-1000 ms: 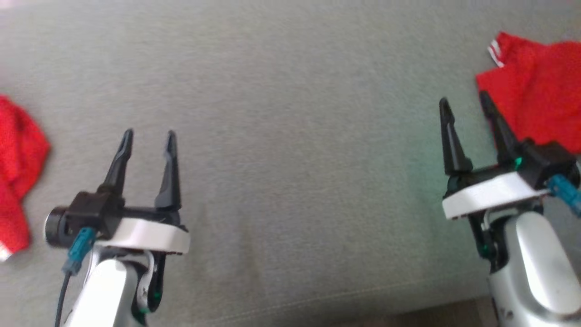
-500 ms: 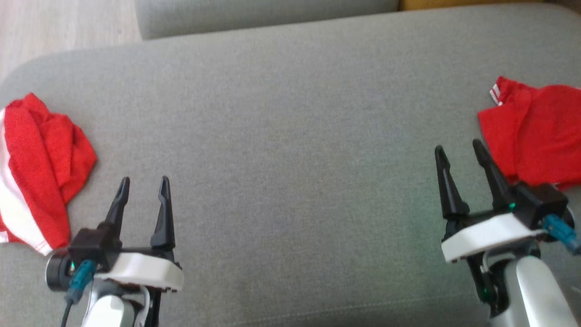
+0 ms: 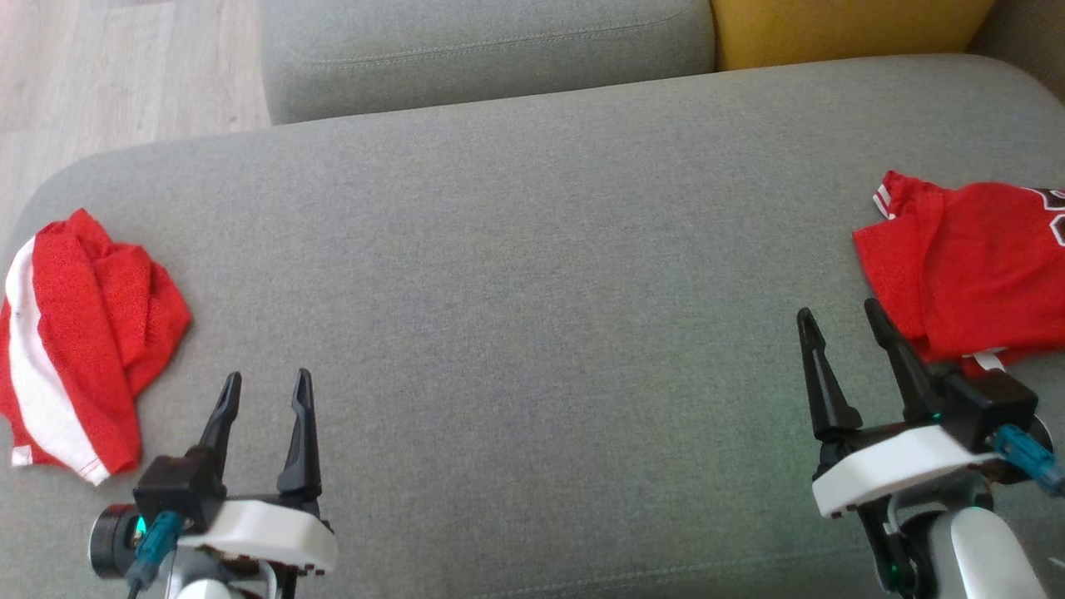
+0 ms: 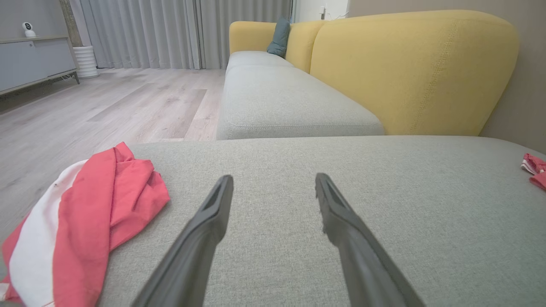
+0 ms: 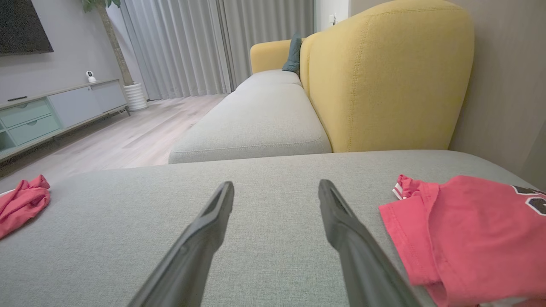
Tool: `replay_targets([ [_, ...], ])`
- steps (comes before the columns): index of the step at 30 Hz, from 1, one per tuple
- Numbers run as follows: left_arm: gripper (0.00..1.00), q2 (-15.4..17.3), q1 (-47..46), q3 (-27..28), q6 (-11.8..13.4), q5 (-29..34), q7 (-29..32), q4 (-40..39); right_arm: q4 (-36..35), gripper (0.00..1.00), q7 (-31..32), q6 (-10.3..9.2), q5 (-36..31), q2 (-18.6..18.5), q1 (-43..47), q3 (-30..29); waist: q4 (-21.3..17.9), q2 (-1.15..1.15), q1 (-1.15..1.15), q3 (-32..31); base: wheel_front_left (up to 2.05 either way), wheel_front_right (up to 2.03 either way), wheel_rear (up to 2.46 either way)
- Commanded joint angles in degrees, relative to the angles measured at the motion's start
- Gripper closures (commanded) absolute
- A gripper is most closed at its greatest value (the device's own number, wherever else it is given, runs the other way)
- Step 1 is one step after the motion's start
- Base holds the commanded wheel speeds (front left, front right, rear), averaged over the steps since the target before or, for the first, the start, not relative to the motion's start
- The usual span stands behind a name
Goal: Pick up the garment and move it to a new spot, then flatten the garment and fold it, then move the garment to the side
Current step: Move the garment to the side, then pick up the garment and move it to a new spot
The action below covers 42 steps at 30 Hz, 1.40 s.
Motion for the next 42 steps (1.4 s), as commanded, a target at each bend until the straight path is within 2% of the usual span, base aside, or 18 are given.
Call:
replay_targets([
  [1, 0.00, 0.54, -2.03, 2.08, 0.37, -0.14, -0.69, -1.73, -2.48, 0.00, 0.18, -0.05, 0.13, 0.05, -1.08, 1.02, -0.02, 0.00, 0.00, 0.07, 0.00, 0.00, 0.00],
  [27, 0.00, 0.13, -3.33, 2.37, 0.13, 0.30, -0.71, -1.77, -3.08, 0.00, 1.01, -0.05, -0.12, 0.13, -0.89, 0.15, 1.53, 0.00, 0.00, 0.78, 0.00, 0.00, 0.00],
  [33, 0.00, -0.33, -4.11, 2.76, 0.00, 0.45, -0.71, -1.68, -4.21, 0.00, 1.63, -0.05, -0.17, -0.14, -0.58, 0.19, 5.56, 0.00, 0.00, 0.87, 0.00, 0.00, 0.00],
  [42, 0.00, -1.08, -4.10, 3.95, -0.23, 0.70, -0.71, -1.53, -5.81, 0.00, 3.20, -0.05, 0.01, -1.04, -0.48, 2.57, 14.85, 0.00, 0.00, 0.08, 0.00, 0.00, 0.00],
])
